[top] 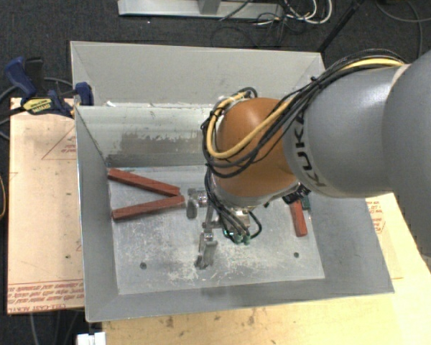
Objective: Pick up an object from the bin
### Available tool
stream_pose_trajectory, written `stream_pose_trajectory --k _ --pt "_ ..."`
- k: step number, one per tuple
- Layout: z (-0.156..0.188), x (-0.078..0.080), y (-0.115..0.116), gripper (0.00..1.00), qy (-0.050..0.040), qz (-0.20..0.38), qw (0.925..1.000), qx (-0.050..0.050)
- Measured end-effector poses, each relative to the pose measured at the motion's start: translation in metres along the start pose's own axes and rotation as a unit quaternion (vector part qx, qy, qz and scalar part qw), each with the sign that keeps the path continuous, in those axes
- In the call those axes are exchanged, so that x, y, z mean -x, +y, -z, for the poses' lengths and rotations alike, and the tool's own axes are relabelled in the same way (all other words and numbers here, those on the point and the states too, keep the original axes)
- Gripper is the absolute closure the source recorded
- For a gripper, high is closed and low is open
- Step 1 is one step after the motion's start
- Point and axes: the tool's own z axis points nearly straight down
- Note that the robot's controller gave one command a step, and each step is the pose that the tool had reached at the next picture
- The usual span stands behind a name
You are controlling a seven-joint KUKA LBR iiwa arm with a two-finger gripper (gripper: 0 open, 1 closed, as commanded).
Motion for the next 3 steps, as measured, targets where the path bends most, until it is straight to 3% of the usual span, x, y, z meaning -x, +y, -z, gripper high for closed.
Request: stream_pose_trajectory --k 1,2,3 --pt "-0.081 0.085 0.062 0.0 -0.0074 -0.016 0.9998 0.002" --pt "-0.048 0.071 0.102 0.0 -0.0063 0.016 0.9999 0.002" --pt "-0.049 0.054 0.09 0.0 -0.0032 -0.013 0.9999 0.0"
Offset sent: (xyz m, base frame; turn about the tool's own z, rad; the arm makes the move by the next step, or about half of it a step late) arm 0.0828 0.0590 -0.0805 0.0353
